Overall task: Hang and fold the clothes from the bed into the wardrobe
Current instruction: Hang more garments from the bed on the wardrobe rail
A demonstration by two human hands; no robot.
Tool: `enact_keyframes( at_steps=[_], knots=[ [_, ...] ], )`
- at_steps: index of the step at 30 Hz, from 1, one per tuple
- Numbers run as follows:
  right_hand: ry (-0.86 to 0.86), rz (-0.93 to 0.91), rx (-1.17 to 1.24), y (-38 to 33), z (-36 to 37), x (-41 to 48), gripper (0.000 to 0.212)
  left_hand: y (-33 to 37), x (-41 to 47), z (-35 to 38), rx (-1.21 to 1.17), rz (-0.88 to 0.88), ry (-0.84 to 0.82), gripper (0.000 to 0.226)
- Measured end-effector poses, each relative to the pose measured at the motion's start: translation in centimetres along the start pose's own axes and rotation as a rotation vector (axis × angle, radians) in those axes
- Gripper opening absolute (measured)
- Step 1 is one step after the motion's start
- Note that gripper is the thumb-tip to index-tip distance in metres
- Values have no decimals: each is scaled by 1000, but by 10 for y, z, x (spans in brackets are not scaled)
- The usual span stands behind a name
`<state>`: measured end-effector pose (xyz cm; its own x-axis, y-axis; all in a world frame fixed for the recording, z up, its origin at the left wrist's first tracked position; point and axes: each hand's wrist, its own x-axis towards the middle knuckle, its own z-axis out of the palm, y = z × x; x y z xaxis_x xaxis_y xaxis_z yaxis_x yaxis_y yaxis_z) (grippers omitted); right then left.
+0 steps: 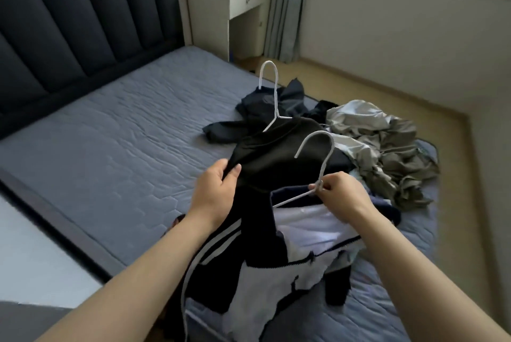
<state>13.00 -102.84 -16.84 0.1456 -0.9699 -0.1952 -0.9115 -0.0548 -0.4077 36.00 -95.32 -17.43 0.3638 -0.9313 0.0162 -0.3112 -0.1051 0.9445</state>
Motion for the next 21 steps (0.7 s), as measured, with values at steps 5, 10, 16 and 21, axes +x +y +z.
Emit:
enact_keyframes(
  at_steps=[5,10,16,21],
  knots=[
    [78,72,99,2,-51,-64,47,77,-42,-30,-10,70,68,28],
    [160,73,207,-14,-92,-121,27,142,-84,-76,13,133,135,26],
    [249,24,196,-42,-129,-195,26,185,-159,-116,-24,231,147,22],
    [374,-8,163,-50,-165,-250,40,221,-204,-145,9,287,235,24]
  ],
)
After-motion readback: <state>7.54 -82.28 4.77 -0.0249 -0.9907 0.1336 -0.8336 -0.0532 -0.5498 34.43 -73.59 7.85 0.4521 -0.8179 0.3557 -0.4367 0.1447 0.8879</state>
